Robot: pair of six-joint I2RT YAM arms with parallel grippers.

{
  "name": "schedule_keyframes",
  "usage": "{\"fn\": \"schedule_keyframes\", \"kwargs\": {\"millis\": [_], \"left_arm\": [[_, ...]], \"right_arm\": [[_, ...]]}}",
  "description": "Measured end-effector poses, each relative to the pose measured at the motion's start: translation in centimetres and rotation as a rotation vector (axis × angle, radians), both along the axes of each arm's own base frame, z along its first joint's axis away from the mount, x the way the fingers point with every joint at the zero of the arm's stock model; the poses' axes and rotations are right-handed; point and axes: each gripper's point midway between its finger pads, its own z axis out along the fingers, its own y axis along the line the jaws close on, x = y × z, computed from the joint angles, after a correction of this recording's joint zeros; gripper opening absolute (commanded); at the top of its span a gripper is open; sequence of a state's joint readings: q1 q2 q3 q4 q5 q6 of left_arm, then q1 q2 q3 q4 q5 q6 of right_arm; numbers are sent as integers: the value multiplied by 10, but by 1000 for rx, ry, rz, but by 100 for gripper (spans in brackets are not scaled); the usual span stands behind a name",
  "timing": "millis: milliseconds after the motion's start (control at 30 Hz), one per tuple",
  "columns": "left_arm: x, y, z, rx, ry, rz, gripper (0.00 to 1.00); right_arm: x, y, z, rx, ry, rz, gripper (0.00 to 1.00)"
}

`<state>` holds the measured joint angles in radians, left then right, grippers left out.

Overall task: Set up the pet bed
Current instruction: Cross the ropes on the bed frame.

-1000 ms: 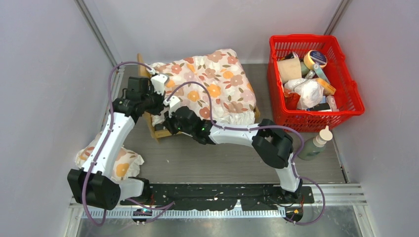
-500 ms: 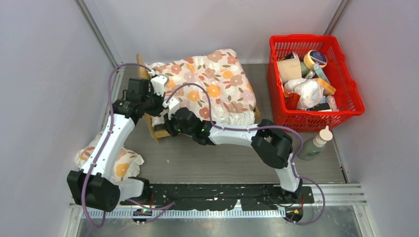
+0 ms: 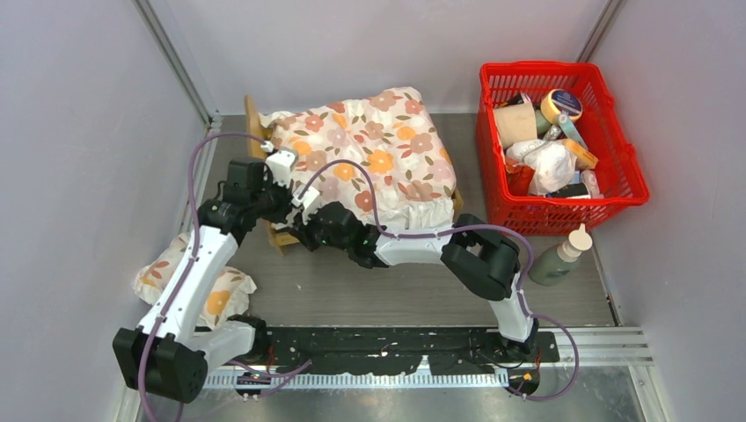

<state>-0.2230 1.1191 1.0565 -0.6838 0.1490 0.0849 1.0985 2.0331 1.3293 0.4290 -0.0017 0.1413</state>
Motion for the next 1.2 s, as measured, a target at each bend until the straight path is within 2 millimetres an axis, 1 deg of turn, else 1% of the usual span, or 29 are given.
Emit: {"fn": "schedule_keyframes", "kwargs": {"millis": [133, 233, 333, 400, 533, 667, 767, 833, 967, 1000, 1167, 1200], "left_arm": [[-14, 2, -6, -31, -10, 26, 0], [-12, 0, 2, -60, -52, 41, 0], [-4, -3, 13, -89, -102, 51, 0], [0, -4, 15, -96, -114, 54, 0], [10, -7, 21, -111, -115, 66, 0], [29, -9, 45, -116, -156, 74, 0], [41, -10, 60, -119, -187, 79, 0], [49, -11, 66, -118, -197, 86, 0], [63, -12, 69, -121, -190, 101, 0], [66, -13, 68, -124, -184, 105, 0], [76, -17, 61, -130, -154, 111, 0], [78, -18, 60, -136, -148, 109, 0]], "right_arm": [[2, -2, 0, 33, -62, 2, 5], [8, -7, 3, 33, -102, -33, 5], [13, -17, 8, 29, -135, -81, 5], [16, -24, 16, 35, -154, -113, 5], [25, -32, 44, 72, -200, -172, 5], [31, -41, 70, 99, -246, -224, 5], [36, -46, 81, 93, -274, -251, 5], [40, -49, 85, 83, -292, -270, 5], [48, -57, 87, 47, -327, -323, 5], [51, -60, 86, 36, -334, -339, 6], [65, -75, 86, 9, -351, -423, 17], [68, -79, 86, 6, -352, -444, 23]]}}
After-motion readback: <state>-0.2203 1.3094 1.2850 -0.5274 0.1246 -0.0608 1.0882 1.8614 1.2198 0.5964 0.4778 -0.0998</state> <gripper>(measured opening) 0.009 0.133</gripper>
